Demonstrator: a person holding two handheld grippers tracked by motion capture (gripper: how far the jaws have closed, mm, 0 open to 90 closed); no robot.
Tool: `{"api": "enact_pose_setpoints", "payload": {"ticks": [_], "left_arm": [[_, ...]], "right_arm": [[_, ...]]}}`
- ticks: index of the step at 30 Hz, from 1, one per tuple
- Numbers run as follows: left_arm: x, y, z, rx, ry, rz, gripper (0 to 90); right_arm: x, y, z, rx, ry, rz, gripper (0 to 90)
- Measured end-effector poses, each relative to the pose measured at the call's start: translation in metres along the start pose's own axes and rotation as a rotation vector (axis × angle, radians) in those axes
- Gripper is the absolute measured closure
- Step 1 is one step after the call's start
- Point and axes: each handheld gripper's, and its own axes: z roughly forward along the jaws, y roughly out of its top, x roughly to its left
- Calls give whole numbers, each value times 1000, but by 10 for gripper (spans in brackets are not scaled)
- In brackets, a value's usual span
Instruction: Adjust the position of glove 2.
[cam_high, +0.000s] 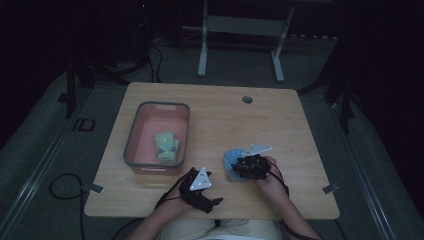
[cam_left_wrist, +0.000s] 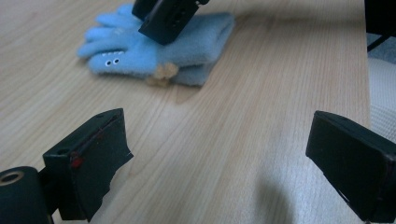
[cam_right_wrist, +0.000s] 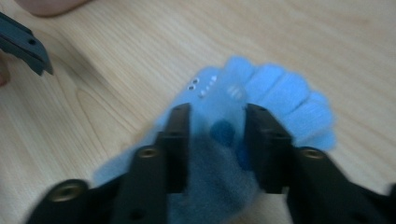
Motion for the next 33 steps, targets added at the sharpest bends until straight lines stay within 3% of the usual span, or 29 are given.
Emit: {"api": "enact_pose_setpoints", "payload": {"ticks": [4, 6, 9, 12, 15, 16, 17, 19, 21, 23, 28, 31, 32, 33], "left_arm": [[0, 6, -1, -34, 18, 19, 55], [2, 9, -1, -55, 28, 23, 55], [5, 13, -2, -75, 26, 26, 59], [7, 17, -2, -95, 21, 13, 66], [6, 25, -2, -131, -86, 16, 66], [5, 27, -1, -123, -77, 37, 66], [2, 30, 1, -95, -35, 74, 67], [0, 36, 5, -54, -32, 123, 98], [2, 42, 10, -31, -66, 105, 122], [4, 46, 15, -19, -75, 97, 121], [6, 57, 32, -8, -88, 155, 145], [6, 60, 39, 4, -70, 190, 163], [6, 60, 39, 4, -70, 190, 180], [6, 62, 45, 16, -55, 234, 206]], "right_arm": [[-3, 3, -10, -82, 17, 22, 243], [-5, 4, -14, -96, 21, 32, 122], [-9, 4, -18, -112, 21, 62, 123], [-15, 1, -22, -122, 39, 57, 145], [-21, -1, -25, -166, 29, 49, 136], [-23, -2, -26, -183, 21, 49, 136], [-24, -2, -27, -190, 15, 50, 136], [-27, -2, -29, -191, 21, 86, 141], [-32, -4, -32, -199, 21, 135, 133], [-36, -4, -34, -208, 21, 164, 130], [-39, -4, -36, -231, 5, 160, 137], [-43, -2, -36, -217, 17, 165, 297], [-43, -2, -36, -217, 17, 165, 297], [-45, 0, -36, -207, 40, 180, 377]]}}
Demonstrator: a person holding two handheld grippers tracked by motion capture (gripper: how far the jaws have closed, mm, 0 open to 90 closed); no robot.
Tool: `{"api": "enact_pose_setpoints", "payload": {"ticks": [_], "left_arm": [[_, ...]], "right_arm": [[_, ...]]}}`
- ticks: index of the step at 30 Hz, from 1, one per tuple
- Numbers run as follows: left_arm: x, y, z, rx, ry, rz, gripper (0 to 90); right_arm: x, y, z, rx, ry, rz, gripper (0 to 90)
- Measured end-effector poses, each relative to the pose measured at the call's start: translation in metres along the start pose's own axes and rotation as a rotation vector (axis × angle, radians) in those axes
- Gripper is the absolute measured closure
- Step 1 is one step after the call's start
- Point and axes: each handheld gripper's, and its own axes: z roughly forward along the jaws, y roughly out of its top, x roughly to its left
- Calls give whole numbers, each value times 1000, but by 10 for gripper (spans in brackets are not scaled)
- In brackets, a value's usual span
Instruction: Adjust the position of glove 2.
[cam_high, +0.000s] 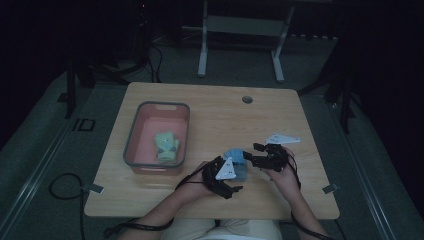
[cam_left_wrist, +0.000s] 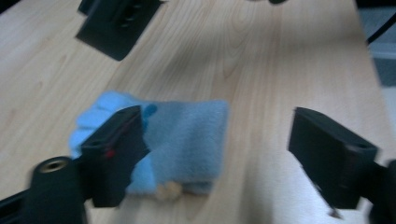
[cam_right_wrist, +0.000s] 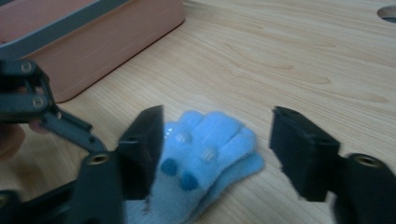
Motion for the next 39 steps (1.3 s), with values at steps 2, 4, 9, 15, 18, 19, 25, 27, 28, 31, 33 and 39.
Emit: {"api": "enact_pose_setpoints", "payload": {"ticks": [2, 4, 9, 15, 18, 19, 25, 27, 28, 31, 33, 39], "left_arm": [[2, 0, 5, 16, 1, 26, 231], [3, 0, 9, 29, 6, 45, 257], [5, 1, 16, 64, -13, 106, 371], [7, -1, 30, 141, -33, 179, 410], [9, -2, 33, 165, -24, 192, 438], [9, -2, 33, 165, -24, 192, 459], [12, -5, 35, 167, -13, 208, 657], [11, -7, 34, 159, -14, 213, 689], [12, -7, 34, 159, -18, 211, 699], [13, -6, 34, 162, -30, 224, 712], [14, -6, 34, 162, -33, 224, 715], [16, -6, 34, 163, -42, 196, 716]], "right_arm": [[-2, 2, 2, 14, -7, -2, 451], [-3, 3, 5, 30, -7, -1, 461], [-5, 4, 12, 61, -27, -17, 492], [-11, 3, 26, 114, -15, 7, 469], [-15, 1, 32, 128, -26, 42, 454], [-15, 0, 33, 136, -31, 49, 454], [-17, -6, 41, 177, -47, 97, 451], [-17, -7, 41, 187, -54, 99, 452], [-17, -8, 40, 190, -50, 109, 454], [-15, -9, 42, 193, -38, 117, 468], [-14, -9, 44, 193, -45, 113, 483], [-10, -9, 59, 234, -52, 108, 502]]}}
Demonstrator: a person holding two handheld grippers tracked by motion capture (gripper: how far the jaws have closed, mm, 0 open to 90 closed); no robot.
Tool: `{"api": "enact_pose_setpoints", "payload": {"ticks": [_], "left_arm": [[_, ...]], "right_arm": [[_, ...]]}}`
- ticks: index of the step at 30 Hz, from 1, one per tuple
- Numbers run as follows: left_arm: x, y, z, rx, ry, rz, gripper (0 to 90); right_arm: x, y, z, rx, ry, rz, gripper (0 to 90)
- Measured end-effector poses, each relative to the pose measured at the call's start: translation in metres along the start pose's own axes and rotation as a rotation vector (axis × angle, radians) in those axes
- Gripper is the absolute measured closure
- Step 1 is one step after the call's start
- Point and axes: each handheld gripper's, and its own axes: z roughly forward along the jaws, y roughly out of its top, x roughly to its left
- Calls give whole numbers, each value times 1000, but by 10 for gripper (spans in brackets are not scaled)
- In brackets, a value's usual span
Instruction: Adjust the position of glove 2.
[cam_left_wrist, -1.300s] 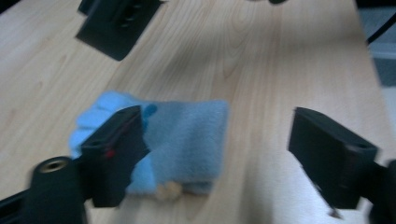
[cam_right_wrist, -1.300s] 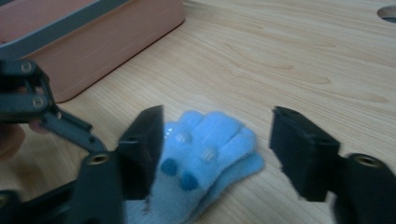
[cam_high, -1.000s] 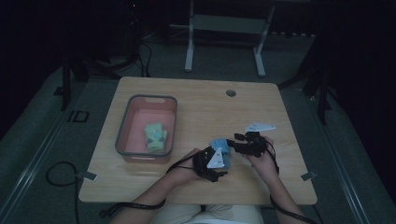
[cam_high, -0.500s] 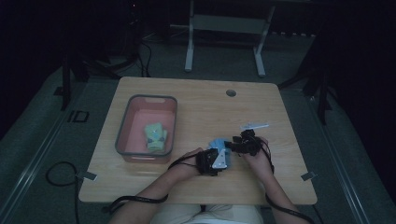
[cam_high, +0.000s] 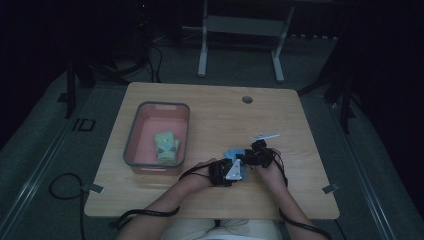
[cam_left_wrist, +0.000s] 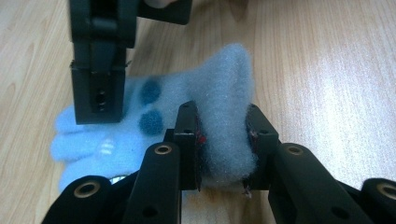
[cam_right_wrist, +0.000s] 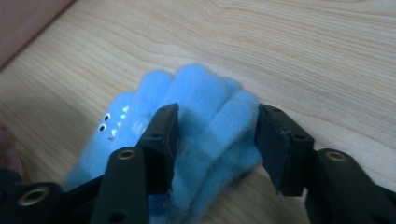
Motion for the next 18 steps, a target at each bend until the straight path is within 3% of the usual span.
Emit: {"api": "enact_pose_setpoints", "payload": {"ticks": [8, 12, 14, 16, 17, 18], "left_arm": [[0, 1, 0, 10, -2, -14, 716], [0, 1, 0, 11, -3, -25, 718], [0, 1, 0, 9, -5, -25, 720], [1, 1, 0, 8, -10, -21, 721], [1, 1, 0, 8, -10, -21, 725], [1, 1, 0, 8, -11, -20, 728]], "right_arm": [[5, -2, -3, 17, -92, -17, 391], [5, -6, -4, 23, -106, 29, 353], [7, -7, -4, 25, -119, 25, 377], [10, -7, -5, 30, -94, 20, 480], [10, -7, -5, 30, -94, 20, 480], [14, -6, -3, 36, -54, -6, 633]]}}
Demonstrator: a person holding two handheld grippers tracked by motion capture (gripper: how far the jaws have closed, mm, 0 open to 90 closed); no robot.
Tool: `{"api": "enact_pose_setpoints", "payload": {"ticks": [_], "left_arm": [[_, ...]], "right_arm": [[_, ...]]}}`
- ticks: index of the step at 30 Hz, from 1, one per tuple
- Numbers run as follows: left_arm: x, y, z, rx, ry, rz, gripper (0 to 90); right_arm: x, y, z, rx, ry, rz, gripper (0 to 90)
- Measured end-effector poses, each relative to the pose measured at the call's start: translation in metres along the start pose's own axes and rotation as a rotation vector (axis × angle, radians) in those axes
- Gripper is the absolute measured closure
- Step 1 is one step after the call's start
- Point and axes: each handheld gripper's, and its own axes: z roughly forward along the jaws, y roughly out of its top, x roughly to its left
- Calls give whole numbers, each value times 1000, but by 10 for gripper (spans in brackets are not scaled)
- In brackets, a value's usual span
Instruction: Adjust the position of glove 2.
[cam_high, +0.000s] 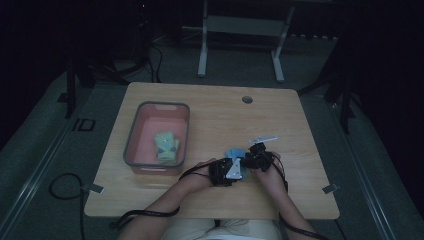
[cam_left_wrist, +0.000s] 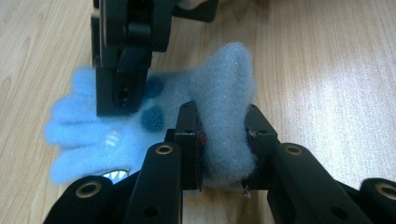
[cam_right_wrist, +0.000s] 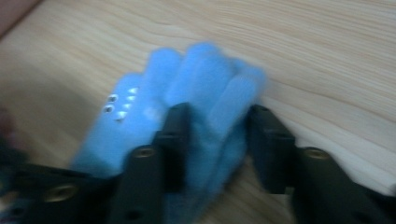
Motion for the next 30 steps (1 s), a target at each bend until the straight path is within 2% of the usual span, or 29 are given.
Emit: {"api": "enact_pose_setpoints", "payload": {"ticks": [3, 4, 7, 8, 10, 14, 17, 20, 21, 22, 27, 30], "left_arm": [[1, 0, -1, 2, -10, 1, 734], [1, -1, -2, 0, -13, -3, 737], [0, -1, -6, -5, -8, -14, 741], [0, 0, -8, -5, -2, -8, 742], [1, 1, -14, -30, 3, -25, 744], [9, 9, -28, -29, 19, -18, 746], [13, 14, -40, -16, 41, -1, 746], [19, 18, -54, -7, 60, 8, 746], [19, 18, -54, -7, 60, 8, 745], [22, 19, -62, 0, 74, 15, 745], [31, 21, -81, 29, 101, 35, 746], [35, 18, -95, 33, 120, 25, 746]], "right_arm": [[1, 0, 3, -8, 44, -25, 727], [1, 0, 3, -6, 57, -19, 752], [0, 1, 2, -31, 88, -41, 783], [-1, 3, -2, -53, 111, -38, 788], [-3, 7, -10, -80, 143, -33, 791], [4, 17, -19, -104, 133, -72, 795], [6, 28, -26, -129, 154, -73, 795], [11, 38, -33, -148, 150, -95, 795], [11, 38, -33, -148, 150, -95, 795], [13, 43, -35, -155, 152, -102, 795], [27, 66, -43, -189, 169, -131, 796], [37, 79, -45, -201, 178, -152, 796]]}}
